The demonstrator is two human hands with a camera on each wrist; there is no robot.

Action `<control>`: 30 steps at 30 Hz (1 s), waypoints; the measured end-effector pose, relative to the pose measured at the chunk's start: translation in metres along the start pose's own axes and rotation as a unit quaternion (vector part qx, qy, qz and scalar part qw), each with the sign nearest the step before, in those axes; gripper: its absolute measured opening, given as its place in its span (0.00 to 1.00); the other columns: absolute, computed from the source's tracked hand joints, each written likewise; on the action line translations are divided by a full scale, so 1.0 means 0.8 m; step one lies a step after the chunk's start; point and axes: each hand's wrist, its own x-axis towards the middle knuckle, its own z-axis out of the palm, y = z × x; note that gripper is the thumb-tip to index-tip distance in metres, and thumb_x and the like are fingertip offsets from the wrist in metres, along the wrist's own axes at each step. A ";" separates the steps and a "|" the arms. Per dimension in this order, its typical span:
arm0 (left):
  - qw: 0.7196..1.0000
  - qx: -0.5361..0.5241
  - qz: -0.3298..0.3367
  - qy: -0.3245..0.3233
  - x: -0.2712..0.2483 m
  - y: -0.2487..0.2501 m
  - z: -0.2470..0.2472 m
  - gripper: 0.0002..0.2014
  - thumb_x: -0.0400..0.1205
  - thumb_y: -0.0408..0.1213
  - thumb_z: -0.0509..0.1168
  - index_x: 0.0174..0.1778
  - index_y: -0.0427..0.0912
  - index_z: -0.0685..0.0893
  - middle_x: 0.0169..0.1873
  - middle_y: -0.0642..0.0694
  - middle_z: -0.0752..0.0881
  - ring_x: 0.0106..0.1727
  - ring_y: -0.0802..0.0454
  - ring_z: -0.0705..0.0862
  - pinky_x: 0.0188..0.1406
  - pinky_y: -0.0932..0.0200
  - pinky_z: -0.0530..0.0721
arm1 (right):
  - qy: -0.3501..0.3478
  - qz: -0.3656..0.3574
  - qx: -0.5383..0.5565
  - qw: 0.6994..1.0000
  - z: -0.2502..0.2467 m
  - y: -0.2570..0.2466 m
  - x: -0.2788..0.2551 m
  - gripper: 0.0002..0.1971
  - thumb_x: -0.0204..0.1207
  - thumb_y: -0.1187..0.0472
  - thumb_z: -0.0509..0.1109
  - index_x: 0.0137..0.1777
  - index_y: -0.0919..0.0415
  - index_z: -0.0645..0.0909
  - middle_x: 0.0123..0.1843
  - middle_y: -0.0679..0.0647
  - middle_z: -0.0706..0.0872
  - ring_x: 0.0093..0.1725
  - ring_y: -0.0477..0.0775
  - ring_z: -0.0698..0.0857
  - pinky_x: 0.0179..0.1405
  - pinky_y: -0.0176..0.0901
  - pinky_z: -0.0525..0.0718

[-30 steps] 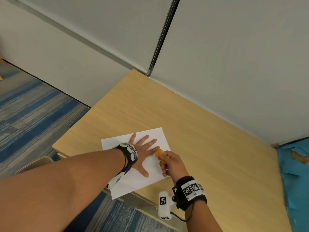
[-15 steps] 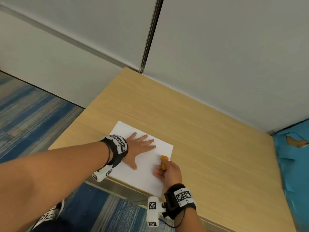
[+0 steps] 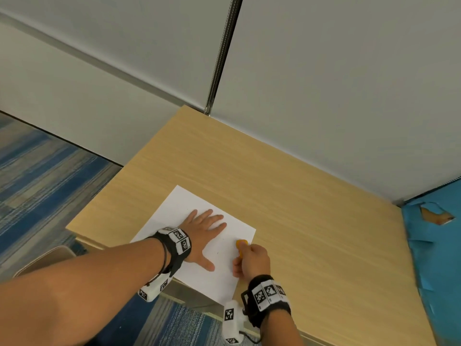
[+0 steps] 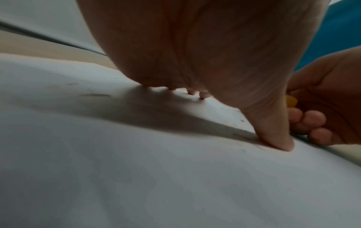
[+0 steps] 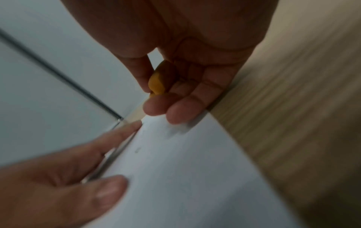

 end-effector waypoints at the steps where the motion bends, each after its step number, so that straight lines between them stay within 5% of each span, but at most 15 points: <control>1: 1.000 0.001 -0.005 -0.002 0.002 0.000 0.002 0.63 0.72 0.78 0.67 0.90 0.57 0.32 0.89 0.54 0.28 0.88 0.44 0.25 0.84 0.31 0.28 | 0.003 -0.012 -0.052 0.999 0.002 -0.003 0.003 0.17 0.85 0.55 0.69 0.39 0.66 0.77 0.25 0.60 0.85 0.20 0.58 0.81 0.23 0.48 0.84; 5: 0.999 0.009 -0.015 -0.030 0.011 -0.001 0.001 0.64 0.69 0.79 0.68 0.87 0.66 0.28 0.86 0.55 0.21 0.86 0.44 0.20 0.80 0.28 0.23 | 0.012 -0.043 -0.178 0.983 0.017 -0.009 0.010 0.20 0.81 0.47 0.67 0.32 0.60 0.78 0.30 0.62 0.90 0.28 0.65 0.89 0.35 0.60 0.92; 9: 0.999 0.021 -0.014 -0.027 0.015 -0.003 0.004 0.62 0.69 0.81 0.66 0.86 0.69 0.29 0.85 0.53 0.20 0.85 0.41 0.20 0.79 0.27 0.24 | -0.056 -0.086 -0.251 0.963 0.034 -0.011 -0.005 0.18 0.77 0.47 0.67 0.31 0.58 0.78 0.34 0.64 0.91 0.28 0.62 0.86 0.36 0.57 0.90; 13: 0.999 0.018 -0.013 -0.026 0.016 -0.006 0.004 0.62 0.68 0.80 0.67 0.86 0.72 0.30 0.85 0.53 0.21 0.86 0.42 0.20 0.79 0.25 0.25 | 0.013 -0.063 -0.270 0.961 0.009 -0.032 0.024 0.21 0.80 0.49 0.69 0.29 0.60 0.77 0.32 0.58 0.86 0.37 0.66 0.89 0.43 0.57 0.91; 15: 0.999 0.022 -0.014 -0.026 0.015 -0.006 0.005 0.62 0.68 0.80 0.68 0.86 0.72 0.30 0.85 0.53 0.21 0.86 0.41 0.20 0.79 0.25 0.25 | 0.002 -0.059 -0.260 0.964 0.016 -0.033 0.022 0.20 0.79 0.49 0.70 0.29 0.61 0.77 0.31 0.57 0.85 0.37 0.67 0.90 0.41 0.60 0.92; 19: 0.999 0.027 -0.013 -0.017 0.016 -0.005 0.008 0.62 0.68 0.81 0.67 0.86 0.71 0.30 0.85 0.53 0.21 0.86 0.41 0.20 0.78 0.26 0.24 | -0.060 -0.080 -0.286 0.953 0.029 -0.024 0.011 0.18 0.77 0.49 0.71 0.31 0.60 0.79 0.29 0.57 0.85 0.27 0.60 0.84 0.29 0.48 0.82; 23: 0.999 0.024 -0.019 -0.020 0.018 -0.006 0.008 0.63 0.67 0.81 0.68 0.85 0.72 0.30 0.85 0.54 0.20 0.85 0.42 0.20 0.78 0.26 0.23 | 0.030 -0.062 -0.249 0.966 0.011 -0.035 0.036 0.23 0.78 0.51 0.72 0.24 0.59 0.72 0.28 0.57 0.80 0.27 0.60 0.80 0.32 0.48 0.81; 27: 0.999 0.025 -0.013 -0.029 0.016 -0.005 0.003 0.61 0.70 0.80 0.67 0.86 0.70 0.30 0.85 0.52 0.20 0.85 0.41 0.19 0.78 0.25 0.23 | -0.057 -0.085 -0.282 0.954 0.040 -0.013 0.004 0.19 0.79 0.49 0.70 0.30 0.58 0.76 0.29 0.51 0.82 0.28 0.55 0.80 0.31 0.44 0.78; 30: 0.999 0.024 -0.016 -0.037 0.015 -0.004 0.003 0.61 0.69 0.80 0.67 0.86 0.71 0.30 0.84 0.53 0.19 0.84 0.43 0.18 0.78 0.26 0.23 | -0.046 -0.070 -0.267 0.960 0.028 -0.016 0.017 0.20 0.78 0.48 0.72 0.29 0.58 0.76 0.27 0.54 0.81 0.26 0.58 0.80 0.29 0.47 0.80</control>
